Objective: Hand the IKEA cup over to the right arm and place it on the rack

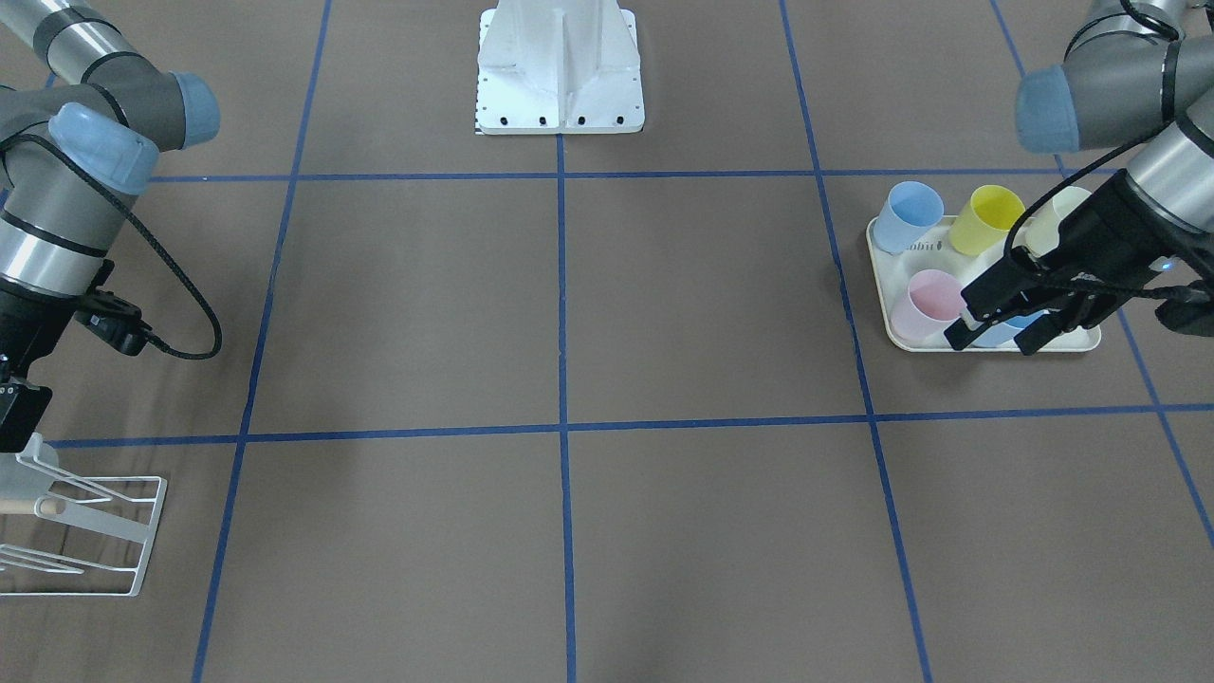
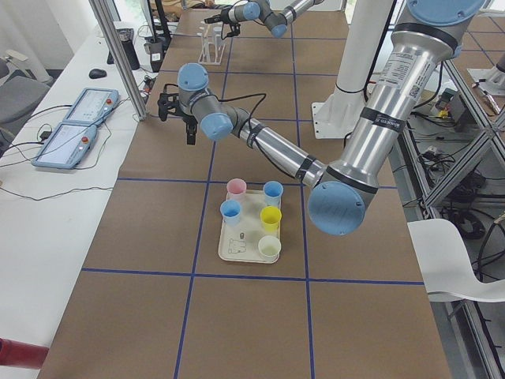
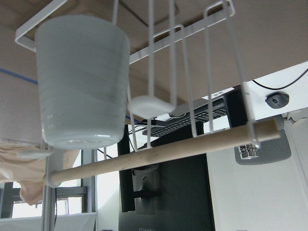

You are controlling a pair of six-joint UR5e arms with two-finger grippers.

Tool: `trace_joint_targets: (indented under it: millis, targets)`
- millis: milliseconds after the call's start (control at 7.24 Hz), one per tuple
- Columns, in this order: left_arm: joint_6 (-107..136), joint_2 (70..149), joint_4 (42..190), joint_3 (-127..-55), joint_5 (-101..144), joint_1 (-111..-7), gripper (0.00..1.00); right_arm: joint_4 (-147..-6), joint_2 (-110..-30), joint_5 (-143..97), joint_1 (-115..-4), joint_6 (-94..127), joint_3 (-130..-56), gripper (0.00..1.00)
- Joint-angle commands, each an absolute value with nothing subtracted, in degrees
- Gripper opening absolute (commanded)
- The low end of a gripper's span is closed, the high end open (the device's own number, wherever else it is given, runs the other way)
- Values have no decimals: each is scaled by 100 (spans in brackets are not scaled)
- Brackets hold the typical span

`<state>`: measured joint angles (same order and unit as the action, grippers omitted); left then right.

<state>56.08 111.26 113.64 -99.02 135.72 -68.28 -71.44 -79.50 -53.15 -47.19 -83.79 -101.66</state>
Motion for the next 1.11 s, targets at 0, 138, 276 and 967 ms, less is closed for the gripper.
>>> trace_joint_targets:
  millis: [0,138,276,967]
  targets:
    - [4173,10419,11347,-10334,13466,-7073,100,-7154,-7945,-6007,-4729,-6594,-10493,90]
    - [3748,10232,11338,-10336,13378,-7180,100,-7154,-7945,-6464,-4729,-5443,-10625,90]
    - [3266,9935,11338,-10345,13151,-7207,100,-7128,-7928,-7026,-4720,-4048,-10791,91]
    - [2584,8791,11390,-10415,12519,-7164,100,-7137,-7068,-9277,-4737,1765,-10925,99]
